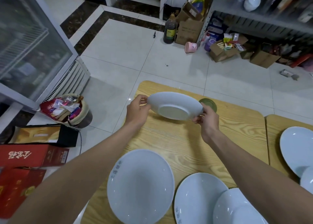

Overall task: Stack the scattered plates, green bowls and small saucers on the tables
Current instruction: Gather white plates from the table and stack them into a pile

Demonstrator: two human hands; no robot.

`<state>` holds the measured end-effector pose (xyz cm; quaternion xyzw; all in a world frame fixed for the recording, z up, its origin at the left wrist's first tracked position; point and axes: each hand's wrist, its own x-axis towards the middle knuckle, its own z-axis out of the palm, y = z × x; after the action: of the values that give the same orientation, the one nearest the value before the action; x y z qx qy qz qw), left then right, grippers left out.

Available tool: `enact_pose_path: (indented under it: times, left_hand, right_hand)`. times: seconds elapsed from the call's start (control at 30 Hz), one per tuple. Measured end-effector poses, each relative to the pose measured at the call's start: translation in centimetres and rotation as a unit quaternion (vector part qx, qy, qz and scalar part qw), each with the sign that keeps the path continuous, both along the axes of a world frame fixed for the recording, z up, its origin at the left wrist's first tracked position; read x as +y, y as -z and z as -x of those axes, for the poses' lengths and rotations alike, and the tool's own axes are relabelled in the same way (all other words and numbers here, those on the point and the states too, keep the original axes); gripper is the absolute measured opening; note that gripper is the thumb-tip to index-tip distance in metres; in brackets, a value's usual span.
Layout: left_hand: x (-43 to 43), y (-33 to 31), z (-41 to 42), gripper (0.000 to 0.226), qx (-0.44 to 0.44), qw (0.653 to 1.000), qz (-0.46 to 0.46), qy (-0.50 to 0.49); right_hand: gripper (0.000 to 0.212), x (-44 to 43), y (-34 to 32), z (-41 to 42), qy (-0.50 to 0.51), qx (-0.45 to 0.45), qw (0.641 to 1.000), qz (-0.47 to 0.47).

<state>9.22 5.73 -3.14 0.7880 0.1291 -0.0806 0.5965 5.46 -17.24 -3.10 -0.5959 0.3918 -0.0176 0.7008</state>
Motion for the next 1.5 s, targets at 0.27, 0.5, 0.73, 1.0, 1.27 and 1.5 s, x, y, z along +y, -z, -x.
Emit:
enact_pose_path:
  times: [0.27, 0.5, 0.73, 1.0, 1.27, 1.5]
  left_hand:
    - [0.5, 2.7, 2.0, 0.047, 0.125, 0.99, 0.06, -0.023]
    - [0.6, 3.1, 2.9, 0.05, 0.106, 0.99, 0.089, -0.003]
    - [-0.2, 2.9, 2.5, 0.053, 0.096, 0.99, 0.107, 0.008]
    - [-1.6, 1.2, 4.2, 0.054, 0.076, 0.99, 0.121, 0.012]
    - [-1.7, -2.6, 6.9, 0.044, -0.05, 0.988, -0.068, 0.126]
    - [-1.1, -5.9, 11.8, 0.062, -0.208, 0.838, -0.433, 0.258]
  right_hand:
    - [0.038, 1.3, 1.8, 3.0, -0.099, 0.019, 0.992, 0.077]
    - [0.089, 1.9, 3.2, 5.0, -0.045, 0.041, 0.995, 0.08]
    - [0.031, 1.2, 2.8, 6.6, -0.056, 0.04, 0.998, -0.001]
    - [0.024, -0.2, -0.2, 8.1, -0.07, 0.021, 0.997, -0.013]
    - [0.029, -0.6, -2.4, 11.3, -0.06, 0.003, 0.998, -0.02]
    - [0.031, 1.0, -3.7, 16.0, -0.079, -0.008, 0.996, -0.034]
